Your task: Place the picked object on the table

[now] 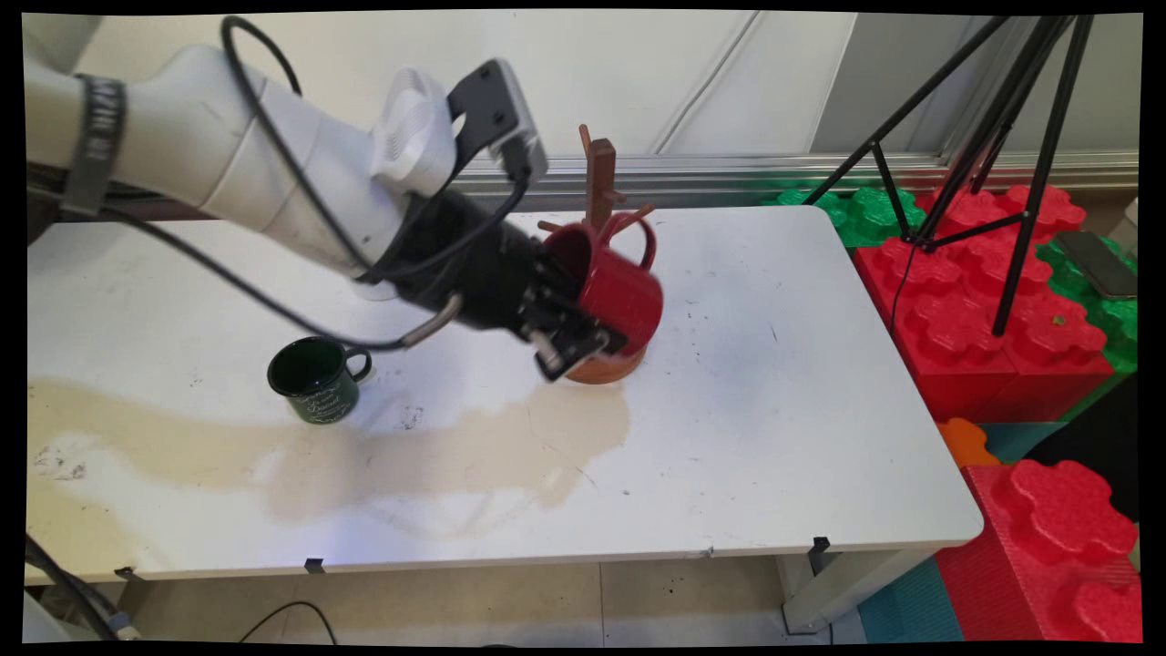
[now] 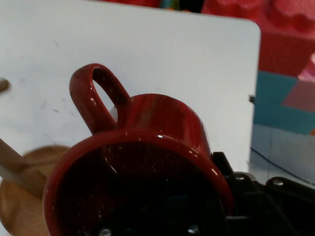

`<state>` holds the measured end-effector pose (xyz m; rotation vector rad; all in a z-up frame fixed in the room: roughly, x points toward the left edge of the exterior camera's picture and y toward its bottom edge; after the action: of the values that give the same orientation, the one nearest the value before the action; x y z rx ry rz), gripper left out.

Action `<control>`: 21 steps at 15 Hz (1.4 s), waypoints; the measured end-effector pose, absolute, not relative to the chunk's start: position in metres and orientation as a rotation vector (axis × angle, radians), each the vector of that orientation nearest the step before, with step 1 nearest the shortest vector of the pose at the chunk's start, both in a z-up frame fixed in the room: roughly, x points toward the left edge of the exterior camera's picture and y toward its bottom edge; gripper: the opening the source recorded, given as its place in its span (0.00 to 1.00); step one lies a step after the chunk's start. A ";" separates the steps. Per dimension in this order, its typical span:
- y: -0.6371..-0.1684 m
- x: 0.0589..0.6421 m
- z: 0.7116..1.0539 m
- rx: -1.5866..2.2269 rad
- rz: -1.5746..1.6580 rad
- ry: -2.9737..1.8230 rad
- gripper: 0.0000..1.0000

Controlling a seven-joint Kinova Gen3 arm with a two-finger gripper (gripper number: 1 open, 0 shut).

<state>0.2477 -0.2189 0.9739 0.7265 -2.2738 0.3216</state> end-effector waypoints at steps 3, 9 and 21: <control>-0.200 0.257 0.977 0.750 0.317 -2.334 0.00; -0.184 0.282 0.976 0.794 0.375 -2.461 0.00; -0.216 0.316 0.933 0.809 0.489 -2.801 0.00</control>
<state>0.3160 -0.2160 0.9331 0.8092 -2.8008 0.4895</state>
